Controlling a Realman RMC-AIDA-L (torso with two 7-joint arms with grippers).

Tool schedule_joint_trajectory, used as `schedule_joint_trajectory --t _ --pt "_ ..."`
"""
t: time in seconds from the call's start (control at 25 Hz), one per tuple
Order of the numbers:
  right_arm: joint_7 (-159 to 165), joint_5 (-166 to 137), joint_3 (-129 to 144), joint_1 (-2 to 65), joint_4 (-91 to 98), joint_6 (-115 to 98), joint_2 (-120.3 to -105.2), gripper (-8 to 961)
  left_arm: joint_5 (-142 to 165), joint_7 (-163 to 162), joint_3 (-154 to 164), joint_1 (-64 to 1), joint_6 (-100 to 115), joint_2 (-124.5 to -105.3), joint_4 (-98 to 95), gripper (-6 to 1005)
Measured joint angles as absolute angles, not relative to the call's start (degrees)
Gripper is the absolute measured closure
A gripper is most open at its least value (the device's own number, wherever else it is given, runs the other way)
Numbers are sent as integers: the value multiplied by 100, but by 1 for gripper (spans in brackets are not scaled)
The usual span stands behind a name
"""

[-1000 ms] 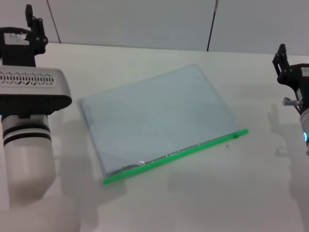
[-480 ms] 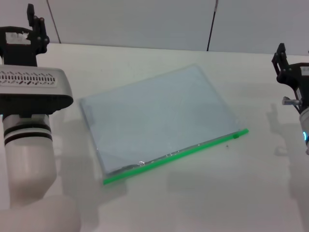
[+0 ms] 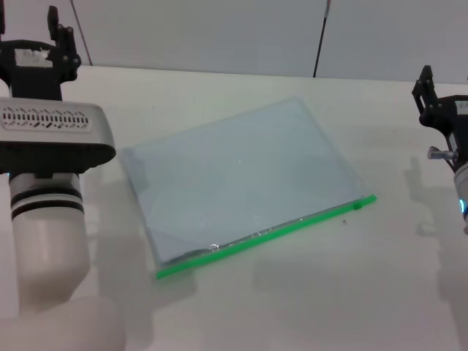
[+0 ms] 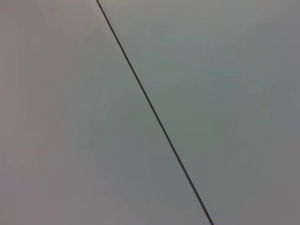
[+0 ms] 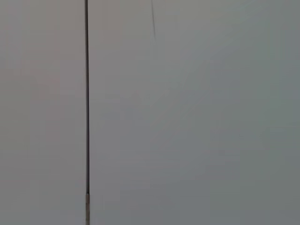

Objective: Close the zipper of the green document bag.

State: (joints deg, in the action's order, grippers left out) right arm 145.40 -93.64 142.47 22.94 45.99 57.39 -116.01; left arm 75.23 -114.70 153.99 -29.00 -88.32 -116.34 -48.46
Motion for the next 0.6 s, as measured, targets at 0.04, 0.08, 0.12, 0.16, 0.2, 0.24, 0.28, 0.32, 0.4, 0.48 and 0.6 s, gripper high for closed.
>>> schedule_joint_trajectory --t 0.04,0.08,0.12,0.16,0.2,0.24,0.28,0.32,0.4,0.48,0.6 --pt "14540 -9363 14247 2294 4597 5739 -11601 223 7523 -11470 15399 -2899 -8815 -11637 -4852 382" --pt "14539 -9362 14247 2294 4595 5739 -11601 223 7523 -11470 15399 -2890 -8779 -11640 -4855 382" --pt "14539 -9361 14247 2294 4592 5739 -11601 223 7522 -11470 15398 -2878 -8728 -11645 -4857 382" --pt "14538 -9361 14247 2294 4587 5739 -11601 223 7507 -11472 15399 -2864 -8677 -11648 -4859 382" --pt "14537 -9360 14247 2294 4579 5739 -11601 223 7470 -11475 15401 -2855 -8637 -11651 -4862 382" --pt "14537 -9360 14247 2294 4579 5739 -11601 223 7439 -11478 15404 -2851 -8616 -11653 -4864 382" --pt "14535 -9360 14247 2294 4573 5739 -11601 223 7405 -11480 15411 -2850 -8609 -11654 -4866 382" --pt "14533 -9360 14247 2294 4571 5739 -11602 223 7353 -11485 15425 -2850 -8606 -11654 -4869 382" --pt "14529 -9360 14247 2294 4567 5734 -11602 223 7282 -11510 15463 -2852 -8603 -11654 -4869 382" --pt "14528 -9360 14247 2294 4562 5726 -11602 223 7237 -11540 15494 -2855 -8582 -11654 -4869 382" --pt "14528 -9360 14247 2294 4558 5723 -11601 223 7228 -11556 15525 -2858 -8543 -11654 -4874 382"
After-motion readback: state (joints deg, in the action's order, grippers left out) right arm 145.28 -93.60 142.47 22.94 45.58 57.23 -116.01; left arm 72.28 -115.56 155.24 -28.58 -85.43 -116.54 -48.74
